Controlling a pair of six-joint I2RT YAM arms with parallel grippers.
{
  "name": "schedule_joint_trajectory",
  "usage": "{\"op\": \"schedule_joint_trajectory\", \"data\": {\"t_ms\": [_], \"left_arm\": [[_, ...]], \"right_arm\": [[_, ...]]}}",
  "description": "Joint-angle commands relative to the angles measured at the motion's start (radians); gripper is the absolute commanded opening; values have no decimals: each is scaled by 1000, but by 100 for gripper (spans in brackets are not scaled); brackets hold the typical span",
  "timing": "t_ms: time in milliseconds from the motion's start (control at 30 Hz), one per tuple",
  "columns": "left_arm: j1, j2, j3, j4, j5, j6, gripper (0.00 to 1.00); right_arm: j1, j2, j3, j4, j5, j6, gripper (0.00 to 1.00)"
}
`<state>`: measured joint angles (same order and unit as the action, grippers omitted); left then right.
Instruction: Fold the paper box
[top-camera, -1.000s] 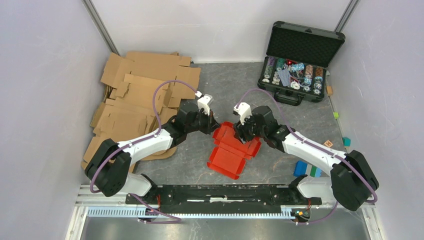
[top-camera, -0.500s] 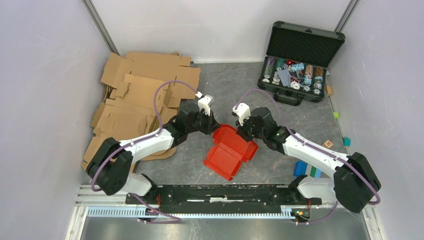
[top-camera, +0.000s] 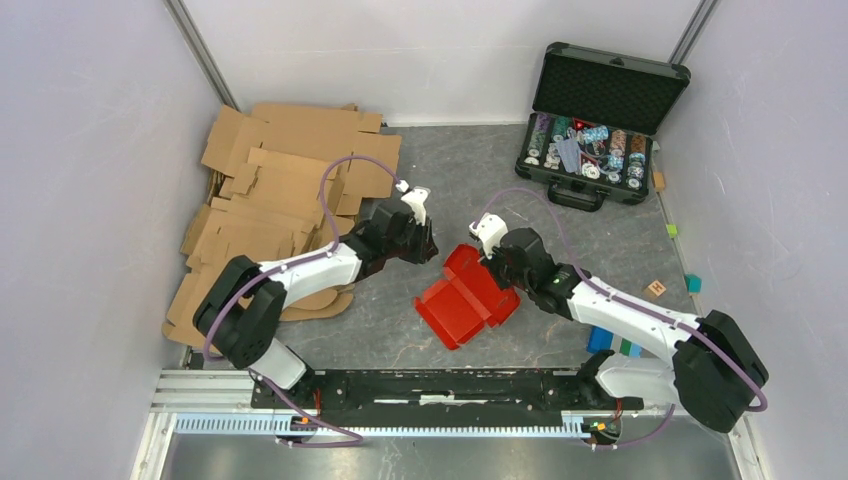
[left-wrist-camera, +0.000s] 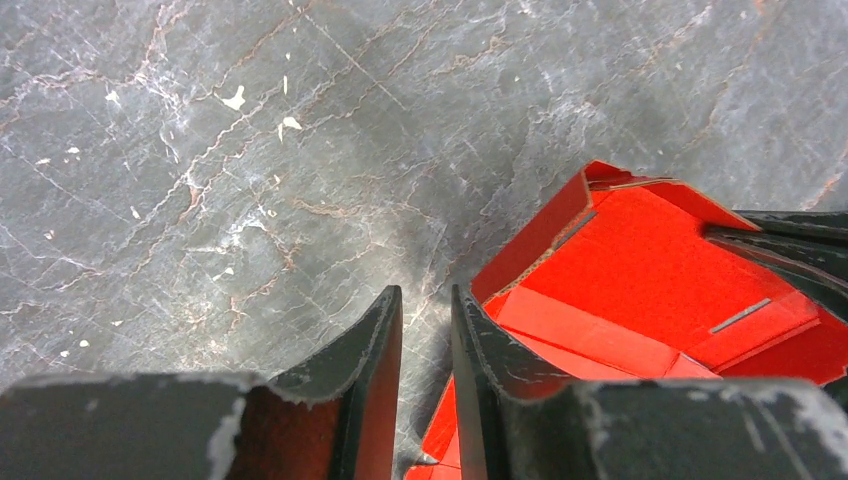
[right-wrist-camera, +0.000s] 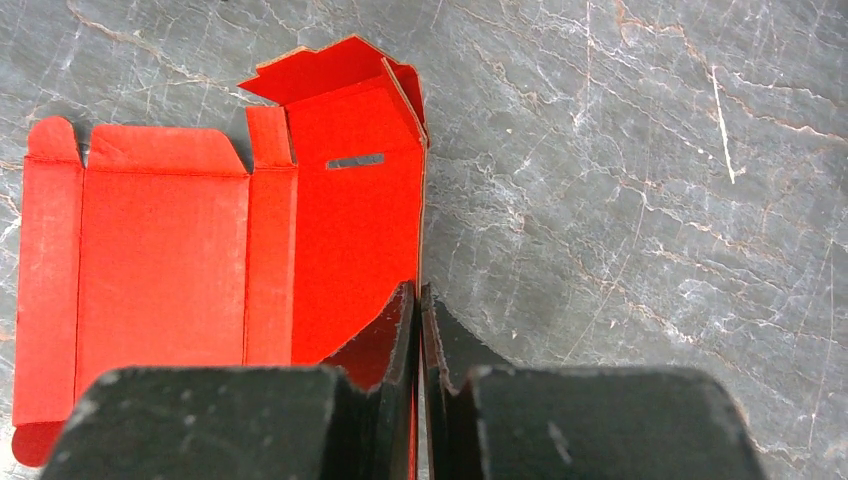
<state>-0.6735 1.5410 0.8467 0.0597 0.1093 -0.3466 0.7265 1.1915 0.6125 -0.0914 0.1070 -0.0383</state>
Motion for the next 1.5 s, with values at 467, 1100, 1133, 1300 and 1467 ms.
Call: {"op": "schedule_joint_trajectory", "data": {"t_ms": [467,1100,1133,1300,1467], "left_arm": [[5,192,161,-176,36,-2,2],[6,135,82,-26,178,-16,44],[6,119,70,-8,183,-14,46],[6,100,53,17,195,-5,53],[6,134,74,5,216,-9,52]], "right_arm": [[21,-15,32,-12,201,81,8],[56,-55,-54,116,207,61,8],[56,-53,-55,115,206,64,8],[56,-36,-69,123,200,80,9],[56,-19,-92,154,178,111,9]]}}
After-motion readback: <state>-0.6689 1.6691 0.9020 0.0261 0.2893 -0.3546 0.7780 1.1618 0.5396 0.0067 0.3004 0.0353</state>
